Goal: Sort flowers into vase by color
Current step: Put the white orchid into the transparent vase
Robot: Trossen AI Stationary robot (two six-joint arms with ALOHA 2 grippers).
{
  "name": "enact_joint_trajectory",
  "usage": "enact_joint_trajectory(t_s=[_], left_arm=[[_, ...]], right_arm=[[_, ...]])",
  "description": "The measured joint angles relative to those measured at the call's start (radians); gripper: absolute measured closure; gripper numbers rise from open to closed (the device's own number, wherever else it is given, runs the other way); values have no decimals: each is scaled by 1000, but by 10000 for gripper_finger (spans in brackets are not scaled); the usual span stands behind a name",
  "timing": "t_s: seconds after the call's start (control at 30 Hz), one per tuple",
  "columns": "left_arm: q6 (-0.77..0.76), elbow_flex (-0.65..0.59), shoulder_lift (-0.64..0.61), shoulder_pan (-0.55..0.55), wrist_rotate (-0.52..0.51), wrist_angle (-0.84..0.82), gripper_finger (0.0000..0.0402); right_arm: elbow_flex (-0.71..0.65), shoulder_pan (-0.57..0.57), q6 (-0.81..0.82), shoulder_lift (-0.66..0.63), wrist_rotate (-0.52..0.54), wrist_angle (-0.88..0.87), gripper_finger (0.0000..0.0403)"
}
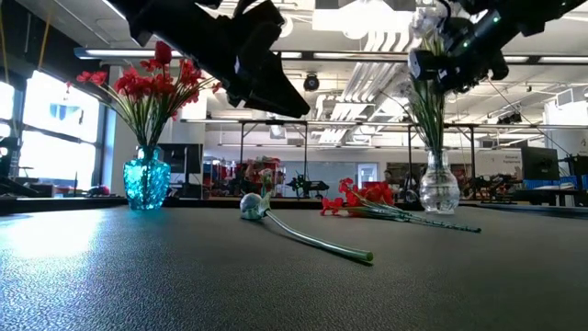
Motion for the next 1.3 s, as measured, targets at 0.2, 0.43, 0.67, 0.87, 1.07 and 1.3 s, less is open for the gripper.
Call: enact_joint_trajectory(t_s=[0.2,0.43,0.67,0.87,1.07,1.3], left_arm=[[-6,0,0,-4,0,0,279],[-8,0,0,-4,0,0,279],[-8,0,0,-3,0,0,279],[-8,0,0,-3,0,0,279],[-8,0,0,-3,0,1,279],[-27,0,0,1,-2,7,279]], right_arm=[[-10,-119,8,0,-129,-38,398],[-67,-173,32,1,-218,-36,397],[-81,-177,12,2,-343,31,396],[-67,-183,-16,2,-395,61,396],[-66,-217,-19,21,-496,88,396],[-64,-224,-48,94,-635,200,396]])
